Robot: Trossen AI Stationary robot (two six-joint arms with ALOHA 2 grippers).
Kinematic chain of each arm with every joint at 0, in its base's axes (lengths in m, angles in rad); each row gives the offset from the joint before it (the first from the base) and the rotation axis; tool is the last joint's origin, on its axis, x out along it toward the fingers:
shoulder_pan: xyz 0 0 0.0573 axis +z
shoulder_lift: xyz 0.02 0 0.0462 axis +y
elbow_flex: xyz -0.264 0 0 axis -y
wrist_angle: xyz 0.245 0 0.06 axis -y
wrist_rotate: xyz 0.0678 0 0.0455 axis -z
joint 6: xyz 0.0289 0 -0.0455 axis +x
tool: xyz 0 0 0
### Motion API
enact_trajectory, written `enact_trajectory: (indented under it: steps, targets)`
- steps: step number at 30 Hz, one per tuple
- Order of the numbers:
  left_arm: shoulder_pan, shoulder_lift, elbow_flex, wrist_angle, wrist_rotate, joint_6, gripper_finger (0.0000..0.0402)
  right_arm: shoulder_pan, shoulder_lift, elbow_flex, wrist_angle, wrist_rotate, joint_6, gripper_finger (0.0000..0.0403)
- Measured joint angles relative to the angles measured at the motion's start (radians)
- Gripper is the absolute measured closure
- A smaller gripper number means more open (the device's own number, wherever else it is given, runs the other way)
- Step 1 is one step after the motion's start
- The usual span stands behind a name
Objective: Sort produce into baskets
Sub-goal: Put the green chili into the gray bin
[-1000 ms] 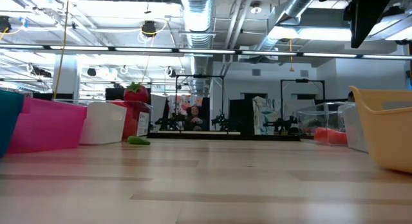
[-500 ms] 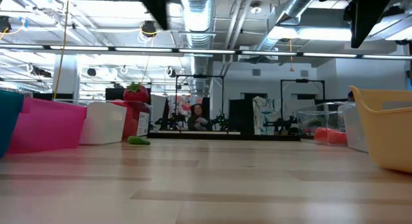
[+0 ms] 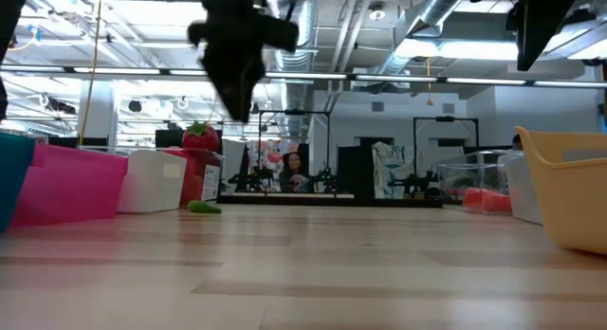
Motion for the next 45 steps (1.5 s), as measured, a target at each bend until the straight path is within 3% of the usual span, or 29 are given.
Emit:
enact_trajectory:
  steps: [10,20,37,45]
  targets:
    - [0.088,0.0,-0.221,0.134,-0.013,0.134,0.0188,0.0,0.0,0.0,0.0,0.0,0.0,0.0168]
    - [0.144,0.0,-0.352,0.302,-0.015,0.218,0.0214,0.0,0.0,0.0,0.0,0.0,0.0,0.0168]
    - [0.196,-0.003,-0.466,0.455,0.015,0.279,0.0247,0.0,0.0,0.0,0.0,0.0,0.0,0.0168]
    - [0.206,-0.005,-0.477,0.471,0.05,0.284,0.0297,0.0,0.0,0.0,0.0,0.0,0.0,0.0168]
